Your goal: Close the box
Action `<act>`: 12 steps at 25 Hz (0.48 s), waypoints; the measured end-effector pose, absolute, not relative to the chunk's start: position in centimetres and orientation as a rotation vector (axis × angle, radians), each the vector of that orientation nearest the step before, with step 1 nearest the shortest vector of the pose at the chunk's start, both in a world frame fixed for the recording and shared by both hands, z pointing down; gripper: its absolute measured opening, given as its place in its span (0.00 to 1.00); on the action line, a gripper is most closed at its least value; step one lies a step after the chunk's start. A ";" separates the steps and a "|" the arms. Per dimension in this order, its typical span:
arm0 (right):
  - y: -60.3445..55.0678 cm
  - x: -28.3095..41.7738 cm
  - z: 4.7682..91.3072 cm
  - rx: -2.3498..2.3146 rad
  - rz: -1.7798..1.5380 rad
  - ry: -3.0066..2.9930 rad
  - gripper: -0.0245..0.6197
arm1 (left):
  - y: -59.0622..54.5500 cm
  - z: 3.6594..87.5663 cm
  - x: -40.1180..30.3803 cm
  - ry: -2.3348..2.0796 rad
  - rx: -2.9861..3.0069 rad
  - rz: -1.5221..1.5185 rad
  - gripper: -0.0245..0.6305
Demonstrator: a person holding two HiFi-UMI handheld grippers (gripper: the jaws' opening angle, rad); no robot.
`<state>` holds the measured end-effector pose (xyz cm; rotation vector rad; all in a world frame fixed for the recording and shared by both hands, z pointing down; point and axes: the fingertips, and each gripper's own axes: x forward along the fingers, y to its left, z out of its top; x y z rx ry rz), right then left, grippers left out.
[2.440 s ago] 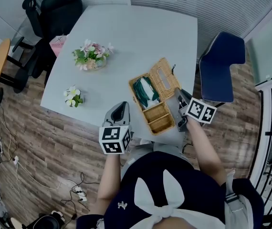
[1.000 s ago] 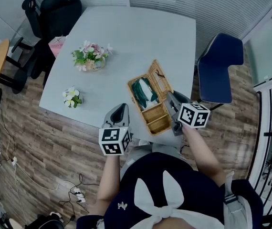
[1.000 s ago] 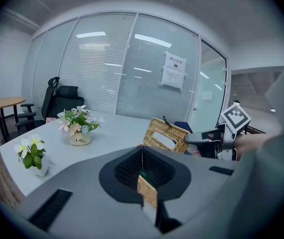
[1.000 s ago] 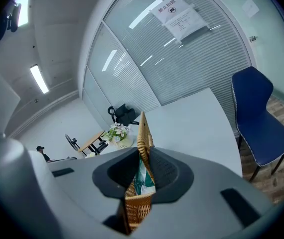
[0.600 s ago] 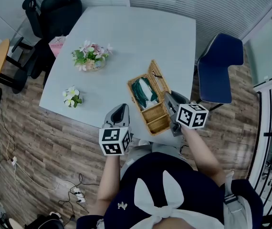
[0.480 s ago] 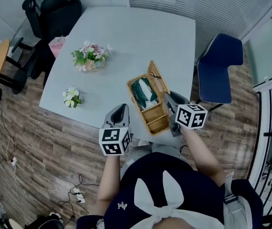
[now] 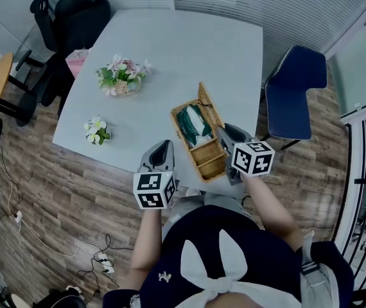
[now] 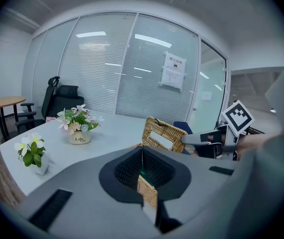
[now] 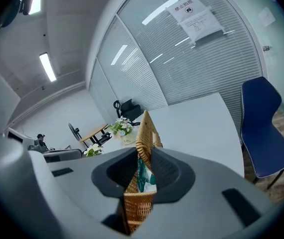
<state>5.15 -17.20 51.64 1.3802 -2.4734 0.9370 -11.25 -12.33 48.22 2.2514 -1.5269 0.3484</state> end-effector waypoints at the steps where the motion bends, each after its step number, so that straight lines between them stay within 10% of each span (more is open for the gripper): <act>1: -17.2 5.1 51.7 1.379 0.931 -2.472 0.17 | -12.3 48.3 -11.3 -1.527 2.251 0.348 0.07; 12: -16.6 3.7 51.7 1.316 0.765 -2.450 0.17 | -12.3 48.2 -11.3 -1.524 2.255 0.345 0.07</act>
